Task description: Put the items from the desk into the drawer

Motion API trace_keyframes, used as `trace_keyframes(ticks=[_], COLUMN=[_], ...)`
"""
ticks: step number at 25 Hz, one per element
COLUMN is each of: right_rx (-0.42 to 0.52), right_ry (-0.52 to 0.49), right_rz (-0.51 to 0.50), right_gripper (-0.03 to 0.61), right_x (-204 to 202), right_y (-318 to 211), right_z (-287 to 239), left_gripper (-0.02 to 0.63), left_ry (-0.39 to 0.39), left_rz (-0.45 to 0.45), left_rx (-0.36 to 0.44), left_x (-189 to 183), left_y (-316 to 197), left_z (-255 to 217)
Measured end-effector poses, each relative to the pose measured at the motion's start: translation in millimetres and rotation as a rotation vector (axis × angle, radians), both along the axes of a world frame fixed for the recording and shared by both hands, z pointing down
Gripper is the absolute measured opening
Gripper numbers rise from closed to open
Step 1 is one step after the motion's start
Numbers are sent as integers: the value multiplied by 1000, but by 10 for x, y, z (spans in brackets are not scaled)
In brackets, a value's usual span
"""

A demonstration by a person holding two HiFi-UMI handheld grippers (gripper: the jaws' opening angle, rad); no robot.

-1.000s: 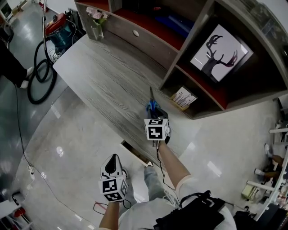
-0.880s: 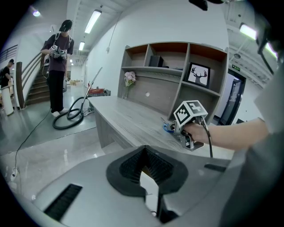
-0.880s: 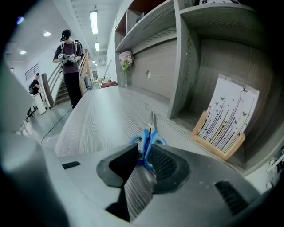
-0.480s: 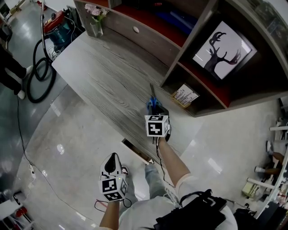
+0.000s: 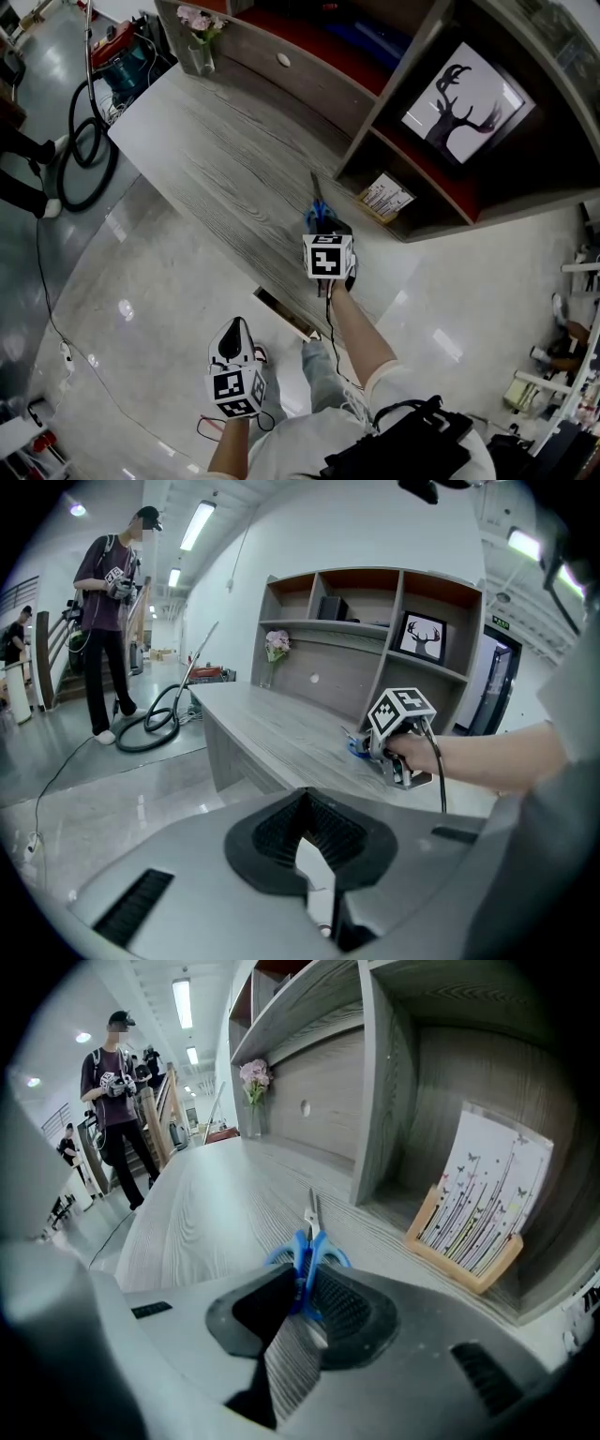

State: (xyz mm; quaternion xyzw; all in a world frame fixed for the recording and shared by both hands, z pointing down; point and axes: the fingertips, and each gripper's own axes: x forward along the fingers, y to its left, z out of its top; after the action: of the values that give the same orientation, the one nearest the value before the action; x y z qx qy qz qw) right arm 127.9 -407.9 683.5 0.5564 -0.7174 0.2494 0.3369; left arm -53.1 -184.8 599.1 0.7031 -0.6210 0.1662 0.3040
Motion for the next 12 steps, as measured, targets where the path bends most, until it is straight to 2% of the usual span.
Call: trace_keyframes(ticks=[12], right_rx=[40], right_ry=[-47], right_rz=[26], right_gripper=[67], right_x=[13], right_y=[53], right_z=[-63], left_gripper=[-3], left_ry=[-8], left_rz=[-9], left_rx=[5], left_x=[-28], left_y=[76], left_z=[-45])
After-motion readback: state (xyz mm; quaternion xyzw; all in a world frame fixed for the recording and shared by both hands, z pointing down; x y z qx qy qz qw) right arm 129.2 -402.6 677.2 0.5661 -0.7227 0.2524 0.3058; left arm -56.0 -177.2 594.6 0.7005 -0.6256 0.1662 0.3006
